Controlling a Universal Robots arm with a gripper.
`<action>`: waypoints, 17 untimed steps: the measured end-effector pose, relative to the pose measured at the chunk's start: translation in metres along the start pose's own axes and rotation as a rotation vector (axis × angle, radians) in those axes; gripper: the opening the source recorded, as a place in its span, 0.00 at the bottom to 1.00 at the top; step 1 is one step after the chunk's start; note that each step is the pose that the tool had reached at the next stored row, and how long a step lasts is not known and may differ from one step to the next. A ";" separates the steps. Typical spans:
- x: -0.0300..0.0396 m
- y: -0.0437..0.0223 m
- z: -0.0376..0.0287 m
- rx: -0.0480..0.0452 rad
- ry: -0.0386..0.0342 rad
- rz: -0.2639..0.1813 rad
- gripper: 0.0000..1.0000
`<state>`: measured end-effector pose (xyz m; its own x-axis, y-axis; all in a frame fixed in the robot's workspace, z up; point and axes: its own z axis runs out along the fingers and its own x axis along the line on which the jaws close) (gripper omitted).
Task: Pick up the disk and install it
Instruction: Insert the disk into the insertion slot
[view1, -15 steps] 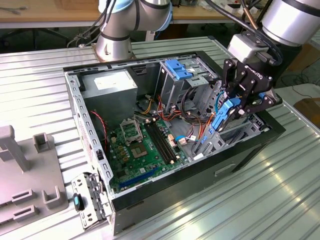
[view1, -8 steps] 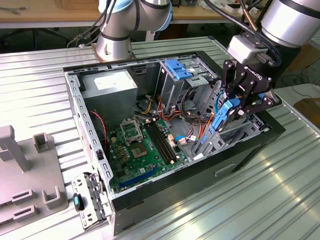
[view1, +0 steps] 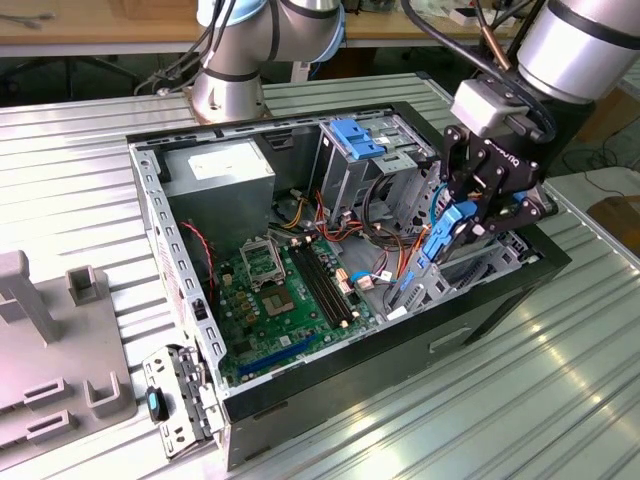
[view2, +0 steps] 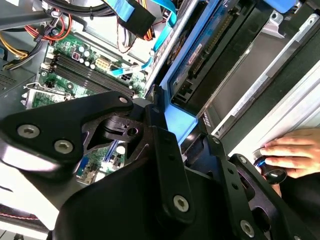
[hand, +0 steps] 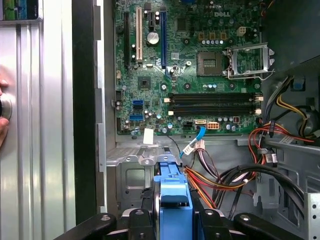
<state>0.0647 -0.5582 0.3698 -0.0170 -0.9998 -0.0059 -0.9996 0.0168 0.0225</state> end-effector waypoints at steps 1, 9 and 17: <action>0.0000 0.0000 0.0010 0.0000 0.0000 0.000 0.37; 0.0005 -0.0003 0.0092 0.0000 0.0000 0.000 0.37; 0.0005 -0.0003 0.0093 0.0000 0.0001 0.000 0.44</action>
<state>0.0647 -0.5586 0.3605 -0.0169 -0.9998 -0.0058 -0.9996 0.0168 0.0225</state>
